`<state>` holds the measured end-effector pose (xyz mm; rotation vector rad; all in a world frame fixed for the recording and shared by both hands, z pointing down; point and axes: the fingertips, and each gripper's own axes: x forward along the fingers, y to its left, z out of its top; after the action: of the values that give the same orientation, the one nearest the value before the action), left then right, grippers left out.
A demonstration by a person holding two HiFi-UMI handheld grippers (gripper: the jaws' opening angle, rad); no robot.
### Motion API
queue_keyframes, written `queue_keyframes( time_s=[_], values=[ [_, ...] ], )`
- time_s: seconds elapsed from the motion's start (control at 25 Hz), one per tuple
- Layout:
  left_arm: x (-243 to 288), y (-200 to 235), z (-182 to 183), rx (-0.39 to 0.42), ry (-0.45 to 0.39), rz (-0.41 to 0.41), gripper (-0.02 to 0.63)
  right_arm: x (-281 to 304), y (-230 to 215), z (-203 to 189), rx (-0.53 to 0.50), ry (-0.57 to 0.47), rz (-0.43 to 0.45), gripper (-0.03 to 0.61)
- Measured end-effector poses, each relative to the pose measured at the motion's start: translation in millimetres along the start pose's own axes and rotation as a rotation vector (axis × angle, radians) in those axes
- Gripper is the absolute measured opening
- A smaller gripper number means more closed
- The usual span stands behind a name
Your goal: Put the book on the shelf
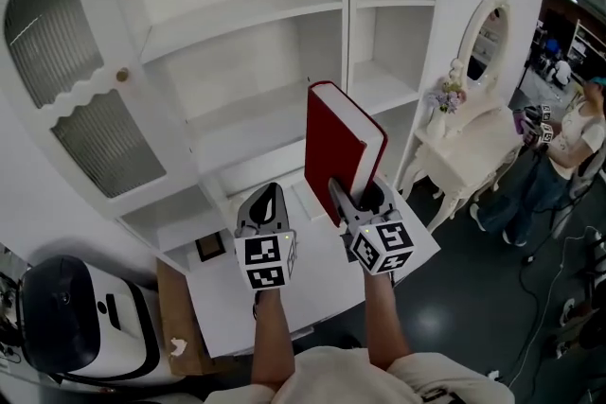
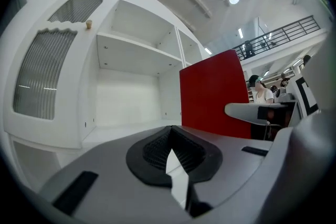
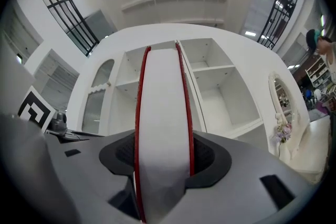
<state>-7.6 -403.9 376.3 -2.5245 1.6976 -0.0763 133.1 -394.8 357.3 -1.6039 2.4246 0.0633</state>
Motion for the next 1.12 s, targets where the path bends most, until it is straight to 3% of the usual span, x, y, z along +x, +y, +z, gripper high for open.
queue_keyframes(
  time_s=[0.36, 0.52, 0.72, 1.12],
  values=[
    [-5, 0, 26, 0.043, -0.003, 0.016, 0.017, 29, -12, 59, 0.065, -0.074, 0.086, 0.253],
    [-18, 0, 18, 0.04, 0.002, 0.01, 0.017, 46, -19, 78, 0.098, -0.113, 0.102, 0.253],
    [-32, 4, -4, 0.025, 0.042, 0.015, 0.017, 70, -18, 88, 0.075, -0.097, 0.102, 0.253],
    [-54, 21, -10, 0.028, 0.05, 0.055, 0.017, 107, -18, 93, -0.011, -0.032, 0.052, 0.253]
  ],
)
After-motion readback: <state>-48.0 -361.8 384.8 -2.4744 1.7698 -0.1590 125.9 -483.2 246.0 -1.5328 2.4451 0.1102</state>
